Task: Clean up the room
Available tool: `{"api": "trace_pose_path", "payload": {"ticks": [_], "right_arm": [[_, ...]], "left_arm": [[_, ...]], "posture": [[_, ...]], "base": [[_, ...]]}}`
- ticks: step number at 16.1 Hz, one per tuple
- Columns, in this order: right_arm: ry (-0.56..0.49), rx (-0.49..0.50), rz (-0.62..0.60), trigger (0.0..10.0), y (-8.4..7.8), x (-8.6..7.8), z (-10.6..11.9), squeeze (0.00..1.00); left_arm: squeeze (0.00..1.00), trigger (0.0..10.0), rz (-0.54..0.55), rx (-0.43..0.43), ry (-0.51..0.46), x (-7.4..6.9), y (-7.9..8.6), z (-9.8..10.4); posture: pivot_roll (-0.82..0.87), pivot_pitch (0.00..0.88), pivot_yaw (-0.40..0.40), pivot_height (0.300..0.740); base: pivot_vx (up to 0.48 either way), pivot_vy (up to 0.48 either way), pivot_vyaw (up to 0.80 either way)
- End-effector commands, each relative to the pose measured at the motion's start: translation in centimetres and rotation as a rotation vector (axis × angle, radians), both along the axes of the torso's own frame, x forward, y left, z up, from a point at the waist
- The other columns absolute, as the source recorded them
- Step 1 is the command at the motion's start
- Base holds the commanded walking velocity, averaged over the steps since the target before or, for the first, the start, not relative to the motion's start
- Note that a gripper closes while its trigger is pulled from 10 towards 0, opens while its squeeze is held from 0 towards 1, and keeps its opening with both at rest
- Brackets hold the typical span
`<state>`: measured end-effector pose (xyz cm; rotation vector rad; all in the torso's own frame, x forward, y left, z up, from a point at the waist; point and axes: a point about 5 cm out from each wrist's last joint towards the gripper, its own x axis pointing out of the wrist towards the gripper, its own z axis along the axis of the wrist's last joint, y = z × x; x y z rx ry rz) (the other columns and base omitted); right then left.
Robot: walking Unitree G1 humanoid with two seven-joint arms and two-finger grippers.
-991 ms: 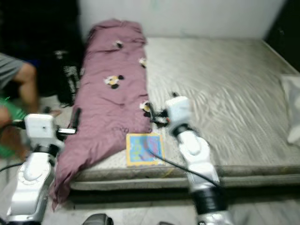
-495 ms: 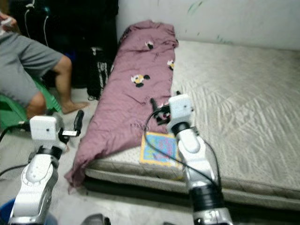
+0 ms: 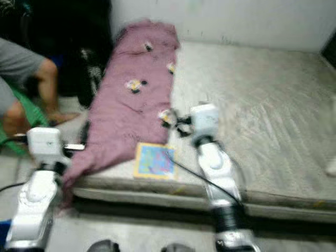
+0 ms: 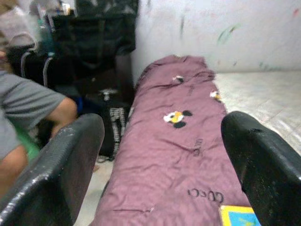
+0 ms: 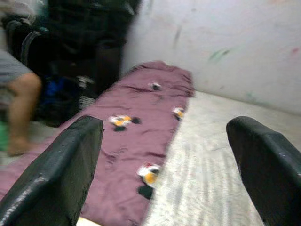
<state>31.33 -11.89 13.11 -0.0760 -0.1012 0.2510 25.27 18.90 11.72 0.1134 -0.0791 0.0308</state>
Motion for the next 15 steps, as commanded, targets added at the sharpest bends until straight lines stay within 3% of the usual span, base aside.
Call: {"api": "trace_pose_path", "payload": {"ticks": [1, 11, 15], "right_arm": [[-0.003, -0.015, -0.036, 10.0, -1.26, 0.20, 0.11, 0.00], [-0.003, -0.019, -0.026, 10.0, -1.28, 0.21, 0.05, 0.00], [-0.004, -0.022, -0.019, 10.0, -1.27, 0.24, 0.05, 0.00]], "left_arm": [[0.00, 10.0, -0.023, -0.006, -0.009, 0.20, -0.65, 0.18], [0.00, 10.0, -0.030, -0.010, -0.007, 0.21, -0.80, 0.07], [0.00, 10.0, -0.042, -0.046, -0.018, 0.20, -0.87, 0.14]], "posture": [[-0.06, 0.000, -0.045, 0.740], [-0.06, 0.000, -0.047, 0.740], [-0.06, 0.000, -0.051, 0.740]], "base": [[0.000, -0.368, 0.00], [0.000, -0.375, 0.00], [0.000, 0.000, 0.00]]}}
